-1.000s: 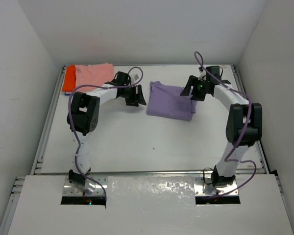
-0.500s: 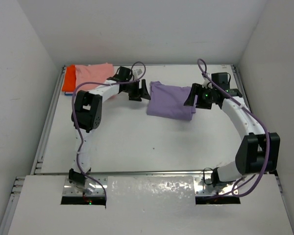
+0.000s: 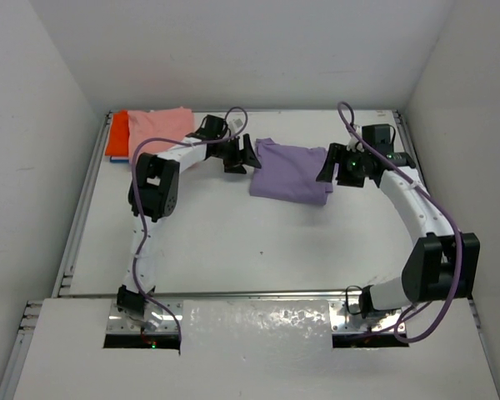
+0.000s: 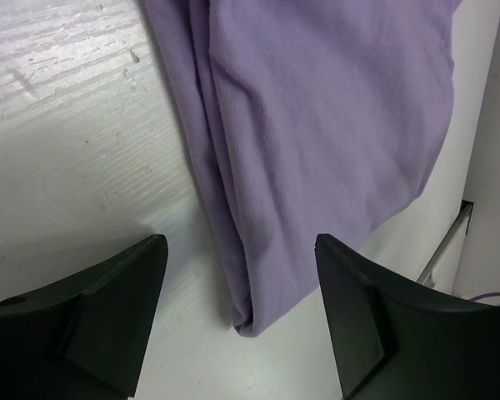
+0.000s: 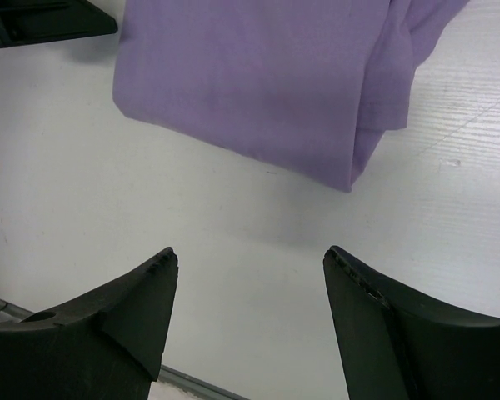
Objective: Fold and stack the t-shirts
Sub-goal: Put the neatly folded tshirt into the corner of the board with the left arm
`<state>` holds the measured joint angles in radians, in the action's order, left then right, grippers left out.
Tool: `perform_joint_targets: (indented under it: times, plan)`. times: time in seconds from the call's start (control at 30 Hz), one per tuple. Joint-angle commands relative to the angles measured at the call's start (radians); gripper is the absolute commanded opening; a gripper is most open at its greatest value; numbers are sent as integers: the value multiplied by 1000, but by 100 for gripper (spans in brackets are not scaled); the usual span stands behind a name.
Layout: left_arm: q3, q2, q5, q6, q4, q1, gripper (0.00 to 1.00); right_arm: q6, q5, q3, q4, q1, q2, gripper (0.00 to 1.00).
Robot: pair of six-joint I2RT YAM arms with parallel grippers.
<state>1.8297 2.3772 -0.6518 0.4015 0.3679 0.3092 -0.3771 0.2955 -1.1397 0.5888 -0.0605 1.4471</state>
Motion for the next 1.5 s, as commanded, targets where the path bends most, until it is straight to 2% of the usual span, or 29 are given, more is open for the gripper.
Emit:
perform_joint_targets:
  times: [0.0,0.23,0.43,0.5,0.53,0.57,0.6,0.67,0.73,0.77,0.93,1.13,1.47]
  plan:
    - [2,56,29,17,-33,22,71,12,-16,8,0,4,-51,70]
    - [86,119,37,33,-12,67,72,17,-21,5,14,2,-67,70]
    - [94,145,60,63,-23,73,72,27,-33,-6,42,4,-82,69]
    - [77,145,54,88,-46,76,69,32,-38,-8,48,4,-86,69]
    - [74,146,41,94,-56,77,65,32,-39,-5,46,4,-88,69]
    - [69,145,32,99,-69,77,52,27,-39,-5,42,4,-88,69]
    - [59,142,20,114,-93,79,34,26,-38,-3,40,4,-88,69]
    - [45,122,17,129,-121,79,14,23,-33,-6,40,4,-85,69]
    - [23,97,26,158,-161,80,2,18,-36,-15,39,5,-83,69]
    - [25,90,27,161,-165,80,1,17,-35,-18,37,4,-85,69]
    - [83,59,72,174,-135,80,0,6,-30,-19,29,4,-103,69]
    - [238,48,152,145,-11,76,0,3,-30,32,22,5,-142,69]
    - [298,-10,185,123,40,38,0,9,-41,21,34,5,-146,69]
